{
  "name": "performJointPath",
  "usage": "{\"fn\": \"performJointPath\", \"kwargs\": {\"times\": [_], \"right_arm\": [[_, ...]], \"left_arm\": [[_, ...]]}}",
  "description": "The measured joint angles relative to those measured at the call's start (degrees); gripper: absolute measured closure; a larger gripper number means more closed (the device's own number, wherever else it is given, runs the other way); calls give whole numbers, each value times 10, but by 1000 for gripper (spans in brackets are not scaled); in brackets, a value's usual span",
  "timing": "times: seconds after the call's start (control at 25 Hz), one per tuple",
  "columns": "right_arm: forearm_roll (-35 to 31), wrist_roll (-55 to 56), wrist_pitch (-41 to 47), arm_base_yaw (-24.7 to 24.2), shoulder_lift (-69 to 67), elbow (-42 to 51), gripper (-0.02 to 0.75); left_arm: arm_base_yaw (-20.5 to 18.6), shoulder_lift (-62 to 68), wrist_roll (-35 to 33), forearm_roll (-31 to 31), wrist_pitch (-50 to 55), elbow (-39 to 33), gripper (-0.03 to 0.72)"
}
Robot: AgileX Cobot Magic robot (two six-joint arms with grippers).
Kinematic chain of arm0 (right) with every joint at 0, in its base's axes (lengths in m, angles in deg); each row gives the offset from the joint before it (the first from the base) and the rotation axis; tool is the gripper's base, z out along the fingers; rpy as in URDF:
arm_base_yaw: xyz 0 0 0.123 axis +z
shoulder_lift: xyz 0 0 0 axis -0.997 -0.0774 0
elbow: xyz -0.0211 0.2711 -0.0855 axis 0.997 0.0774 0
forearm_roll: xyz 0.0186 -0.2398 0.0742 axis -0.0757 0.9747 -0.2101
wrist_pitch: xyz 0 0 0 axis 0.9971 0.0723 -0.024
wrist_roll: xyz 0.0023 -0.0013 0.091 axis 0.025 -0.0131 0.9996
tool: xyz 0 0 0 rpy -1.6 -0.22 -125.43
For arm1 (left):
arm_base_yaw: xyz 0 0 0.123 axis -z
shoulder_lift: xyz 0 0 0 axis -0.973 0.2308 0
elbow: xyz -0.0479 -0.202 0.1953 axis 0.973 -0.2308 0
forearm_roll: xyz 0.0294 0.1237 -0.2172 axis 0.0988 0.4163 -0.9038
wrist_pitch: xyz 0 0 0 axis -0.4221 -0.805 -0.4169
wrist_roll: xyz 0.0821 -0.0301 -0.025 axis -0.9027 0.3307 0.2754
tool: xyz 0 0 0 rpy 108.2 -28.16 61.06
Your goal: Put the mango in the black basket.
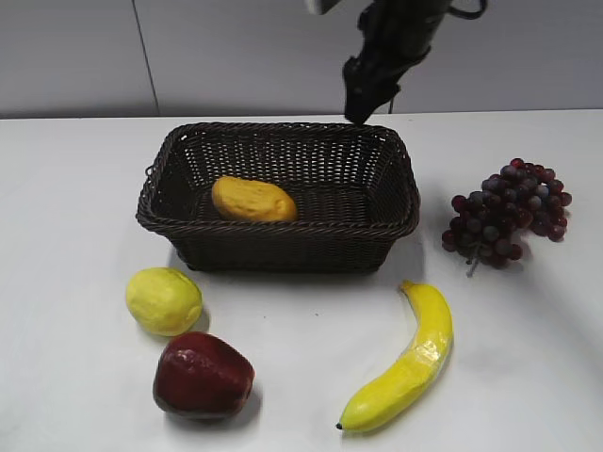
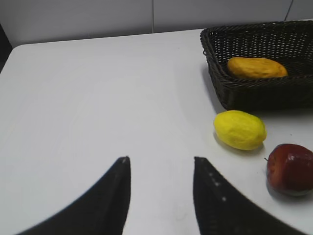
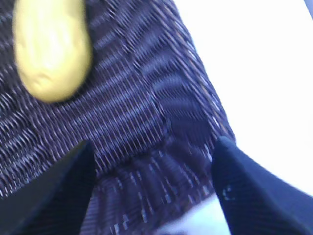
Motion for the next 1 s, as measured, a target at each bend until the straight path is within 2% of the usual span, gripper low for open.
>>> {"fn": "performJointPath", "kwargs": {"times": [0.2,0.4,0.56,0.84,1.0], "right_arm": [[1,47,1,-67,77,67,201],[12,212,11,-114,141,106,202],[66,317,15,-148,177,120,202],[91,345,15,-170,286,230,202],[92,349,15,-172,376,332,132]], "left_arm": [[0,0,0,0,0,0,360],[0,0,0,0,0,0,360],[0,0,0,0,0,0,360],[0,0,0,0,0,0,360],[0,0,0,0,0,0,360]]}}
